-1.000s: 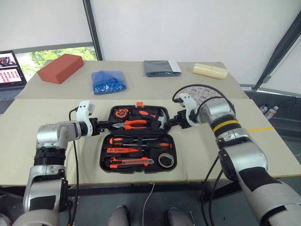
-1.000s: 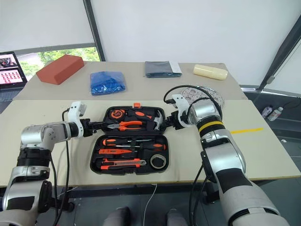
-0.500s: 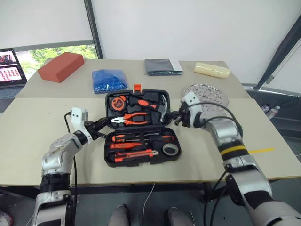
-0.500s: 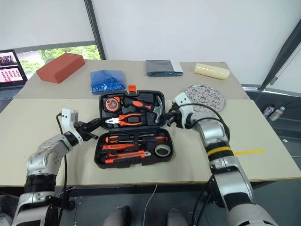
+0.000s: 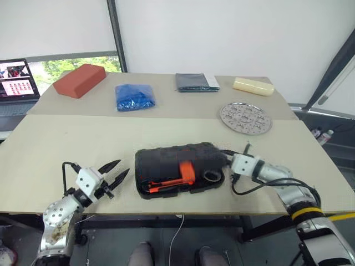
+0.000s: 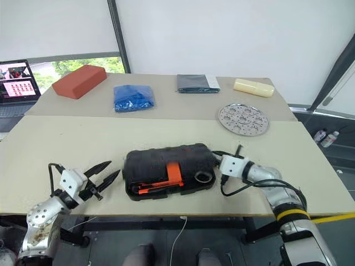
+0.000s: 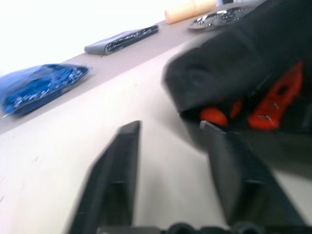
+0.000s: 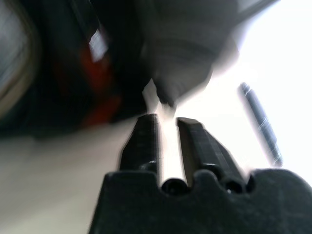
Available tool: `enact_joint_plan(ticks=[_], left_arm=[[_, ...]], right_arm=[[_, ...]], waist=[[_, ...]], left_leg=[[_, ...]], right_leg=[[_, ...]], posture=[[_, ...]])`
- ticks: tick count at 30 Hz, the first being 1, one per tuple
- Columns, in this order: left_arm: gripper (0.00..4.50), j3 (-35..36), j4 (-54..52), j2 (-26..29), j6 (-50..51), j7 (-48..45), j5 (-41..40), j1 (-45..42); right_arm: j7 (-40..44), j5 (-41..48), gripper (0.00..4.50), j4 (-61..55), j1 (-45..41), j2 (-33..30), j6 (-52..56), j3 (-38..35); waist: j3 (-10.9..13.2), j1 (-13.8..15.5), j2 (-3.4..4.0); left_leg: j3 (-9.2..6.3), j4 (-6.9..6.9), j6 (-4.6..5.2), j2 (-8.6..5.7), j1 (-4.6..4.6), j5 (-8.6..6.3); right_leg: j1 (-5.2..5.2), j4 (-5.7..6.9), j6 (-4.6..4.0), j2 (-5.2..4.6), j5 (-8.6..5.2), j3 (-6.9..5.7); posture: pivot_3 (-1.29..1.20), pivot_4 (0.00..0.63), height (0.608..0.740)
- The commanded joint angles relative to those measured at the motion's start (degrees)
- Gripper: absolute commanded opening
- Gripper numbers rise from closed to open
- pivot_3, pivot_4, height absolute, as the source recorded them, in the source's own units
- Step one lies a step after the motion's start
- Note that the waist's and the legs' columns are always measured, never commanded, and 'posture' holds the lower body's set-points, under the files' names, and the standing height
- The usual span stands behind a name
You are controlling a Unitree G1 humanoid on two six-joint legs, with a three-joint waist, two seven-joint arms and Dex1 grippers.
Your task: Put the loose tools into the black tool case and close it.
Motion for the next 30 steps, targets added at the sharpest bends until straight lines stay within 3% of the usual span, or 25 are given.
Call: enact_joint_plan(ticks=[1, 2, 3, 6, 10, 12, 17, 23, 27, 30], left_arm=[[3.85, 4.08, -0.30, 2.95, 1.18, 1.01, -2.35, 0.66], [4.15, 4.83, 0.00, 3.37, 2.70, 1.23, -3.69, 0.26], [4.15, 5.14, 0.05, 3.74, 4.34, 1.08, -4.99, -0.26], [4.21, 3.75, 0.36, 4.76, 10.60, 0.54, -7.35, -4.84], [2.62, -2.48, 6.84, 5.48, 17.27, -1.43, -4.42, -18.09], [2.00, -5.54, 12.36, 5.81, 18.69, -3.72, -2.46, -24.06], [0.09, -12.01, 30.02, 5.76, 18.30, -13.16, 1.55, -38.75], [0.03, -17.65, 42.00, 6.30, 16.50, -22.84, 6.34, -45.21], [0.03, -17.72, 41.50, 6.35, 18.56, -27.61, 5.46, -43.98], [0.03, -14.93, 39.11, 6.05, 24.13, -25.55, 3.05, -42.13]], right_arm=[[1.40, 4.41, 2.66, -1.65, 0.50, -2.43, -1.68, -3.24], [3.68, 7.18, 2.71, -2.79, 1.60, -3.15, -0.76, -3.98], [6.12, 10.06, 2.71, -4.22, 2.81, -3.81, 0.78, -4.63], [16.40, 22.05, 2.03, -13.30, 9.32, -6.77, 10.54, -6.75], [24.80, 31.69, 0.42, -30.35, 19.32, -11.73, 25.77, -6.97], [26.65, 33.24, 0.00, -37.03, 22.67, -13.38, 31.91, -6.12], [26.40, 33.00, 0.00, -47.73, 23.10, -12.06, 44.51, -2.20], [24.62, 27.58, 0.00, -47.64, 17.70, -7.20, 49.46, 1.83], [23.64, 22.56, 0.00, -41.13, 11.14, -3.54, 47.89, 4.02], [22.75, 19.44, 0.00, -35.44, 7.23, -1.12, 44.81, 4.44]], waist=[[0.00, -0.48, 0.00], [0.00, -0.57, 0.00], [0.00, -0.57, 0.00], [0.00, 0.06, 0.00], [0.00, 0.82, 0.00], [-0.02, 0.76, -0.02], [-0.02, -0.35, -0.10], [0.01, -0.87, -0.14], [0.04, -0.89, -0.19], [0.04, -0.90, -0.19]], left_leg=[[0.00, 0.00, 0.04, 0.00, 0.01, 0.02], [-0.01, -0.01, 0.07, 0.00, 0.06, 0.05], [-0.02, -0.02, 0.08, 0.00, 0.09, 0.06], [-0.03, -0.03, 0.27, 0.00, 0.20, 0.17], [-0.04, -0.03, 0.26, -0.05, 0.33, 0.16], [-0.09, 0.02, 0.24, -0.08, 0.34, 0.15], [-0.15, 0.03, 0.08, -0.08, 0.53, 0.04], [-0.22, -0.07, 0.29, -0.08, 0.50, 0.13], [-0.23, -0.05, 0.45, -0.08, 0.13, 0.19], [-0.22, 0.01, 0.48, -0.07, -0.01, 0.22]], right_leg=[[0.00, 0.01, 0.04, 0.00, 0.02, 0.00], [0.03, 0.02, 0.12, 0.02, 0.01, 0.01], [0.06, 0.02, 0.15, 0.02, 0.01, -0.01], [0.23, 0.02, 0.21, 0.01, -0.05, -0.02], [0.52, 0.01, 0.19, -0.02, -0.09, -0.04], [0.56, 0.02, 0.34, 0.01, -0.18, -0.07], [0.69, -0.02, 0.38, 0.07, -0.21, -0.06], [0.64, -0.01, 0.74, 0.16, -0.11, -0.05], [0.28, 0.05, 0.65, 0.16, -0.11, -0.06], [0.06, 0.11, 0.72, 0.18, -0.03, -0.02]], posture=[[0.00, 0.150, 0.740], [0.00, 0.150, 0.740], [0.00, 0.150, 0.740], [0.00, 0.150, 0.740], [0.00, 0.150, 0.740], [0.00, 0.150, 0.740], [0.00, 0.150, 0.740], [0.00, 0.150, 0.740], [0.00, 0.150, 0.740], [0.00, 0.150, 0.740]])
